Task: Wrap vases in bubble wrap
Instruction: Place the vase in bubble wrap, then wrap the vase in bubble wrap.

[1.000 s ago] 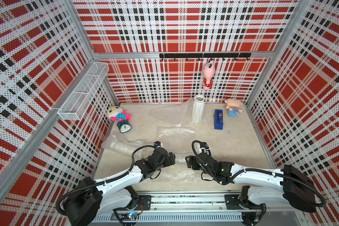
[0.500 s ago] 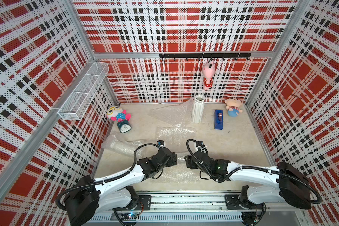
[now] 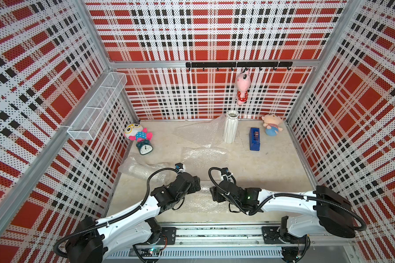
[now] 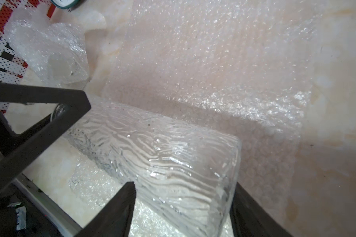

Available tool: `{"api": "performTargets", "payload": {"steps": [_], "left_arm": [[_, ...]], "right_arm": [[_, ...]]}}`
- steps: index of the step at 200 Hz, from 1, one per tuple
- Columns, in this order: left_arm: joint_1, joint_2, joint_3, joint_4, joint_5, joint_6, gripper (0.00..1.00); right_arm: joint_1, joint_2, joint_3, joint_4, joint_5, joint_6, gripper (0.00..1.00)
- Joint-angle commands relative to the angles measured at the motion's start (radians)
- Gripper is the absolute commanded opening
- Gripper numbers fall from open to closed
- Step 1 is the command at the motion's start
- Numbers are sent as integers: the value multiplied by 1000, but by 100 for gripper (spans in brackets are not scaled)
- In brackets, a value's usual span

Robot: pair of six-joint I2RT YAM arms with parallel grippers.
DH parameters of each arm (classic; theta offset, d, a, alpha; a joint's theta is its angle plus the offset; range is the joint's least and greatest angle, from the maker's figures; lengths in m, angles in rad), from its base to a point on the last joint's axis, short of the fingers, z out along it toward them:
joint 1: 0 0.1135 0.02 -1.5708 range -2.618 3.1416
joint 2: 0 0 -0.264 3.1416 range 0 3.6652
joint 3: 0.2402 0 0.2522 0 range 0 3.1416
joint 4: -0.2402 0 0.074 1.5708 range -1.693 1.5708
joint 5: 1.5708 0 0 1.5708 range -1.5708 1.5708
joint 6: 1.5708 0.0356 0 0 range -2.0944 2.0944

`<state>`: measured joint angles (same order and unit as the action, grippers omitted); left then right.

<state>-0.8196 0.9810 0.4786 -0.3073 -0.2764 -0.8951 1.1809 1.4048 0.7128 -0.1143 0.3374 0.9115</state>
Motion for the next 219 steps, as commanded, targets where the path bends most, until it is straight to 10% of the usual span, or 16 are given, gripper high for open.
{"api": "performTargets", "payload": {"steps": [1, 97, 168, 219], "left_arm": [[-8, 22, -15, 114, 76, -20, 90], [46, -82, -42, 57, 42, -29, 94], [217, -158, -59, 43, 132, 50, 95], [365, -146, -54, 68, 210, 93, 94]], "right_arm": [[18, -3, 25, 116, -3, 6, 74], [18, -61, 65, -70, 134, -136, 90], [123, -201, -10, -179, 215, -502, 85], [270, -33, 12, -148, 103, -661, 74]]}}
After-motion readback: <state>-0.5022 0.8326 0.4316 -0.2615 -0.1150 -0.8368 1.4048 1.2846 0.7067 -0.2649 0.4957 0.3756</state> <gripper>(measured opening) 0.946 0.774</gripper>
